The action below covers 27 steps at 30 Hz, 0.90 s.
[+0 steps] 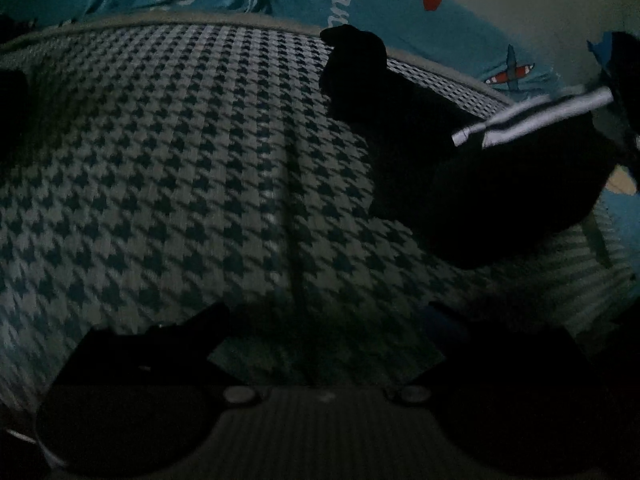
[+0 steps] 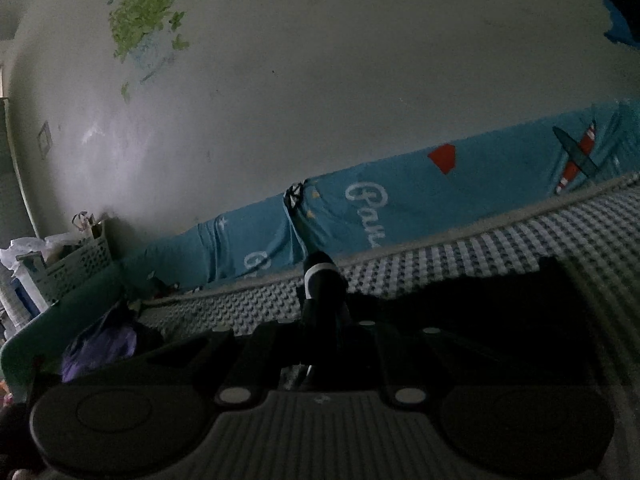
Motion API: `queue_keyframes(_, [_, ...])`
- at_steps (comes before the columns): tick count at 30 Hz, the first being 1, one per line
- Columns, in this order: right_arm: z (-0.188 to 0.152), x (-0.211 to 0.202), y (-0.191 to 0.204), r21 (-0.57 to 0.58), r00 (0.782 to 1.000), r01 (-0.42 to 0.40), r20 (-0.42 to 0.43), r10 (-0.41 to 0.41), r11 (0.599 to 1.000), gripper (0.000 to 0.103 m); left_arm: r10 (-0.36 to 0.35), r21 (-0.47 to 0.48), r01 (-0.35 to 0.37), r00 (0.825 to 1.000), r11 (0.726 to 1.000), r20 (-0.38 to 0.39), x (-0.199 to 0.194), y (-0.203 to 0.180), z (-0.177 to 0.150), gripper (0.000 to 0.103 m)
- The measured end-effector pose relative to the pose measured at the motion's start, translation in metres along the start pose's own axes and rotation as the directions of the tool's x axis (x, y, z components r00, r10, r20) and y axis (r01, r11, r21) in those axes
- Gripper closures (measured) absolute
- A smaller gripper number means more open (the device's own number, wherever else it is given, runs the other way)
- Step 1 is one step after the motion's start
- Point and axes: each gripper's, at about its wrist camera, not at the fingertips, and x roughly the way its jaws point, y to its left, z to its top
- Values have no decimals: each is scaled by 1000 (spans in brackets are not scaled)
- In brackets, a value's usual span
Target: Fold clothes
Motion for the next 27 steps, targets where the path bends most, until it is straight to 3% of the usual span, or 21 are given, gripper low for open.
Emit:
queue_keyframes(4, [-20, -19, 7, -4, 999, -7, -41, 6, 1000, 94, -31, -34, 31, 1000, 999, -3, -5, 1, -7, 0])
queue_keyframes(8, [-39, -30, 21, -61, 990, -60, -134, 52, 996, 93, -56, -66, 56, 998, 996, 2, -10, 3, -11, 0])
queue_keyframes(12, [-54, -32, 35, -134, 962, -126, -259, 88, 983, 81, -72, -95, 74, 997, 993, 23, -18, 5, -9, 0])
queue_keyframes(13, [-57, -34, 38, -147, 957, -144, -274, 100, 979, 73, -74, -100, 76, 997, 992, 27, -20, 5, -8, 0])
queue_keyframes(17, [-60, -48, 42, -158, 951, -209, -262, 163, 965, 55, -85, -119, 87, 996, 989, 21, -19, 5, -4, 0])
queue_keyframes(23, [-47, -50, 31, -54, 954, -233, -205, 218, 971, 52, -49, -86, 50, 999, 995, 11, -12, -2, -1, 0])
queue_keyframes(27, [-35, -53, 28, 8, 930, -331, -168, 328, 944, 52, -55, -114, 56, 998, 992, 11, -10, 0, 6, 0])
